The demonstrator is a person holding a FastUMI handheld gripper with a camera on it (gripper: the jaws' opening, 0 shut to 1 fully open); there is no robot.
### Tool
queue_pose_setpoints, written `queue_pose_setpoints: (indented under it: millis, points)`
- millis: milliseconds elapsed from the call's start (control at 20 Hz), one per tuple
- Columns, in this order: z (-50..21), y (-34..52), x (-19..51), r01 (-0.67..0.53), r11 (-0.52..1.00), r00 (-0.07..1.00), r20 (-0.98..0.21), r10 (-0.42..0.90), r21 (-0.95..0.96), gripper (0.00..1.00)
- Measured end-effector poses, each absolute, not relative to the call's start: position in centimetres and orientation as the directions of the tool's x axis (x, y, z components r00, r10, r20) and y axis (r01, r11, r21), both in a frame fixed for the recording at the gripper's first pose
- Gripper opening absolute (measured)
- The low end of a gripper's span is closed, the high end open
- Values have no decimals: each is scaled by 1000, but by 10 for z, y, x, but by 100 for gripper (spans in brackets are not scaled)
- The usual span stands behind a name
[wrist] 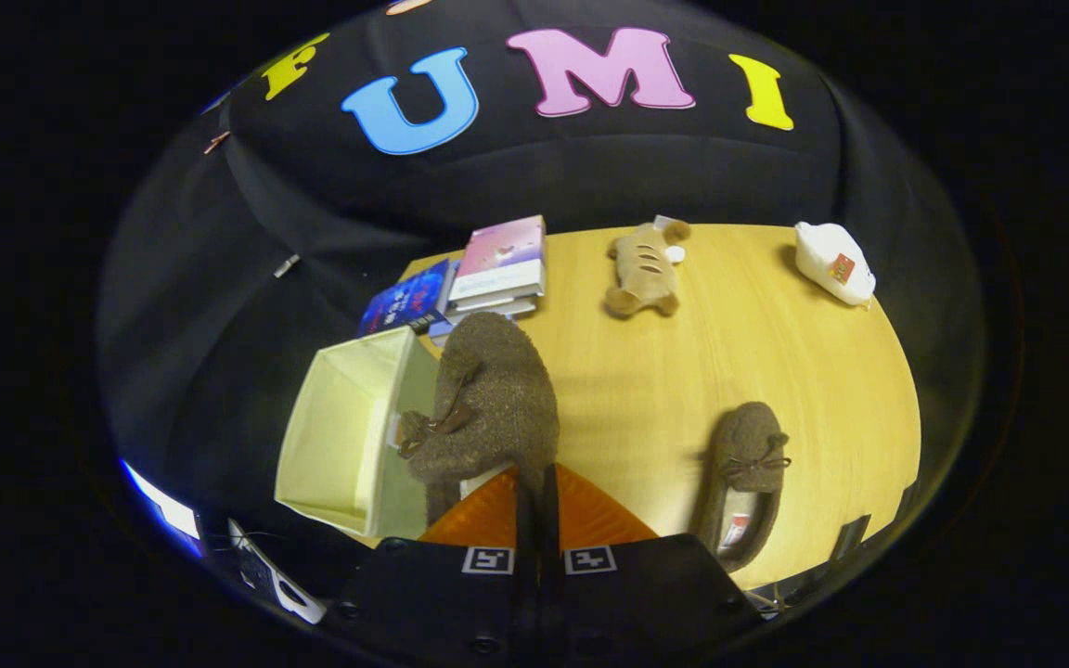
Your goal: Open the storage box then place both shoes into the box .Put the left shoe in first, then the right shoe, with the right side of both shoes facing outward in a uniform manner.
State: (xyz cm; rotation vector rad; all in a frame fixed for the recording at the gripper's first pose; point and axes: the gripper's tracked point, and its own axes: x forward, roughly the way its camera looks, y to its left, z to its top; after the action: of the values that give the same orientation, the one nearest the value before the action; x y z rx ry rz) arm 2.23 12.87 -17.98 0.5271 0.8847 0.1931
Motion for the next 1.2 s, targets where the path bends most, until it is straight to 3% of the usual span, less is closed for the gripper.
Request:
queue_pose_setpoints:
  millis: [300, 600, 1200]
  points:
    - [-124, 205, 44, -17, 801, 612, -628, 481, 598, 5]
    - [-116, 292, 55, -26, 750, 543, -620, 566, 661, 5]
    - [-182, 377, 76, 153, 759, 490, -715, 498, 633, 5]
